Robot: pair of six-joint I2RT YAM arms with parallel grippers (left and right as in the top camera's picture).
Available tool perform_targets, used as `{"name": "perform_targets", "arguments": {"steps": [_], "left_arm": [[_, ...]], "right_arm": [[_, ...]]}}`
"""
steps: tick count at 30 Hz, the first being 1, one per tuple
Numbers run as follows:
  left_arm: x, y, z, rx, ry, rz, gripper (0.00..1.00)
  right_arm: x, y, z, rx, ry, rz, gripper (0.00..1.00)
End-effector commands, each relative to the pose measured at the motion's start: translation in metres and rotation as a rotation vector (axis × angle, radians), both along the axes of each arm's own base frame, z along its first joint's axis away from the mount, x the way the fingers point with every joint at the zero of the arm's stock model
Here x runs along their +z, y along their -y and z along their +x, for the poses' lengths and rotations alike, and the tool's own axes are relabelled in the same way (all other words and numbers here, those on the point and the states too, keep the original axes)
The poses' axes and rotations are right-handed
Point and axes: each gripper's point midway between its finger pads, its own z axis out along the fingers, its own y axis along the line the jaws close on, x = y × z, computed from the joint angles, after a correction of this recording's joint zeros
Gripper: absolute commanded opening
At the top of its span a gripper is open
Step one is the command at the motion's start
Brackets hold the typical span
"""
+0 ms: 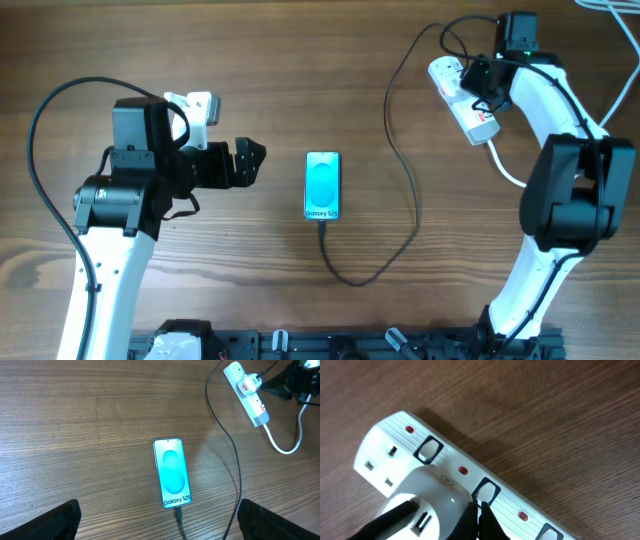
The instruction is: Plug charger to phone and switch on socket
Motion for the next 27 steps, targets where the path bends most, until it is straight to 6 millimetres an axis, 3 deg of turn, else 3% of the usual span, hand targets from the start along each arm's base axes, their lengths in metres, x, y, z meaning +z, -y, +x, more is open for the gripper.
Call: {"name": "perform_targets", "arguments": {"steps": [1,13,27], "left_arm": [[0.000,-0.003,0.000,0.015,-0.004,0.004,1.00],[0.000,-0.003,0.000,0.015,-0.005,0.004,1.00],[-0.002,-0.003,-0.002,0.015,-0.014,0.005,1.00]], "right_arm": [[-0.002,-0.001,0.008,0.011,0.007,-0.013,0.05],[-0.002,-0.001,0.012,0.012,0.024,-0.015,0.05],[-0.023,-0.005,0.006,0.023,-0.025,-0.012,0.04]]}}
